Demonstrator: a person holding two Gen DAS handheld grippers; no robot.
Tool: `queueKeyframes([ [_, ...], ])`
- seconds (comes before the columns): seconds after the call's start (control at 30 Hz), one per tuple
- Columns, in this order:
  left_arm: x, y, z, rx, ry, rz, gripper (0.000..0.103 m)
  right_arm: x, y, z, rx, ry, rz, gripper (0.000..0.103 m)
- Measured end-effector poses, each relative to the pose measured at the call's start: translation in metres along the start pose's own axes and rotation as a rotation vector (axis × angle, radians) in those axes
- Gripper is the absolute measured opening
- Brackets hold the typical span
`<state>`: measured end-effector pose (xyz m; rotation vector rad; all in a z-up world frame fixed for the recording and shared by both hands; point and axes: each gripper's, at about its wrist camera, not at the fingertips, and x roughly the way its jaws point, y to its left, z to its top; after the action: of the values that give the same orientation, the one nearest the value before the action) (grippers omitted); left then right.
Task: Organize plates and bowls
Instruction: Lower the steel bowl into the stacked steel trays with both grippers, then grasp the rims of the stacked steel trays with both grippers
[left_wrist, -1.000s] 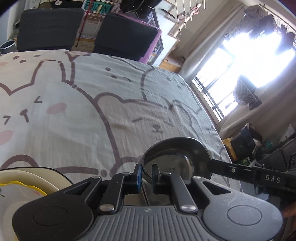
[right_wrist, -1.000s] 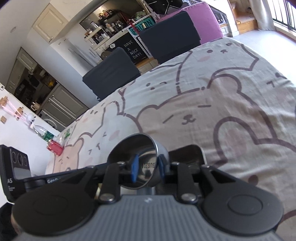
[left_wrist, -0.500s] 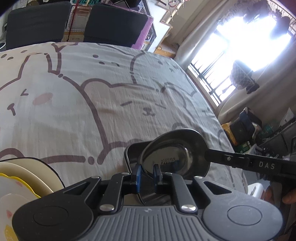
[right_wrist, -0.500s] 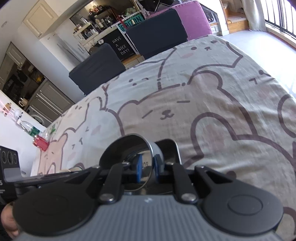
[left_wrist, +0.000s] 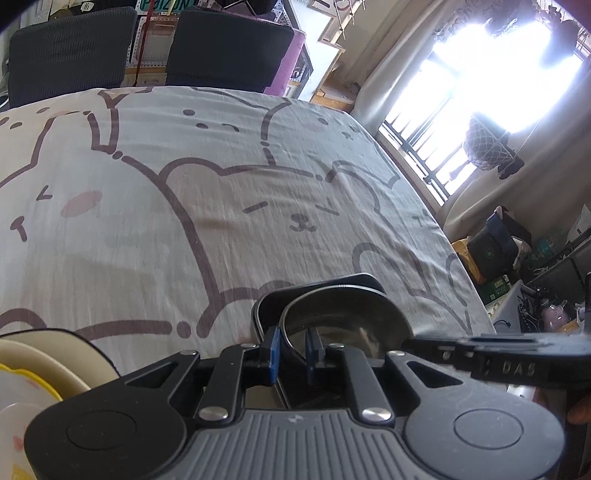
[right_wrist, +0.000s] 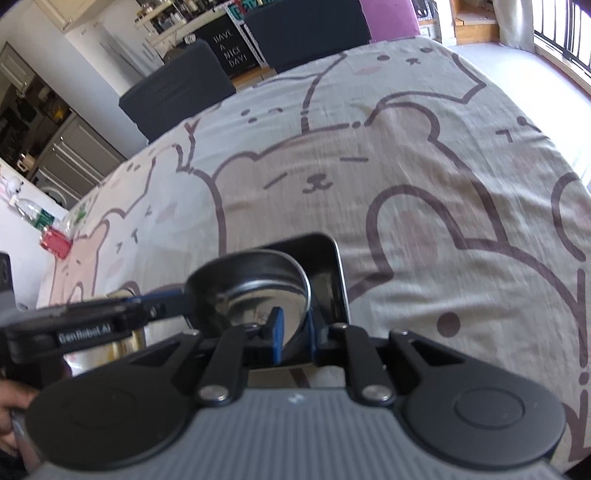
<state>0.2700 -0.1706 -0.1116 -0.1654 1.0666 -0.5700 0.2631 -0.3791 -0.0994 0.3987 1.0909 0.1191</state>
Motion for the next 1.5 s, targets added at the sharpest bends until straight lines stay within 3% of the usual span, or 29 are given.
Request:
queueKeyframes([
  [0.37,0.015,0.001,0.006,-0.009,-0.010,-0.004,0.015,0.009,0.002,-0.003,-0.019,0.052,-0.026,0.020],
  [0.97,0.012,0.002,0.009,-0.014,-0.045,-0.028,0.038,0.014,0.005,-0.002,-0.030,0.066,0.001,0.026],
  [1.27,0.001,0.001,0.001,0.038,0.001,0.004,0.036,-0.003,-0.003,0.004,-0.001,-0.016,0.031,0.026],
  [1.5,0.002,0.005,-0.009,0.081,0.052,0.035,0.029,-0.007,-0.015,0.008,0.028,-0.043,-0.013,0.022],
])
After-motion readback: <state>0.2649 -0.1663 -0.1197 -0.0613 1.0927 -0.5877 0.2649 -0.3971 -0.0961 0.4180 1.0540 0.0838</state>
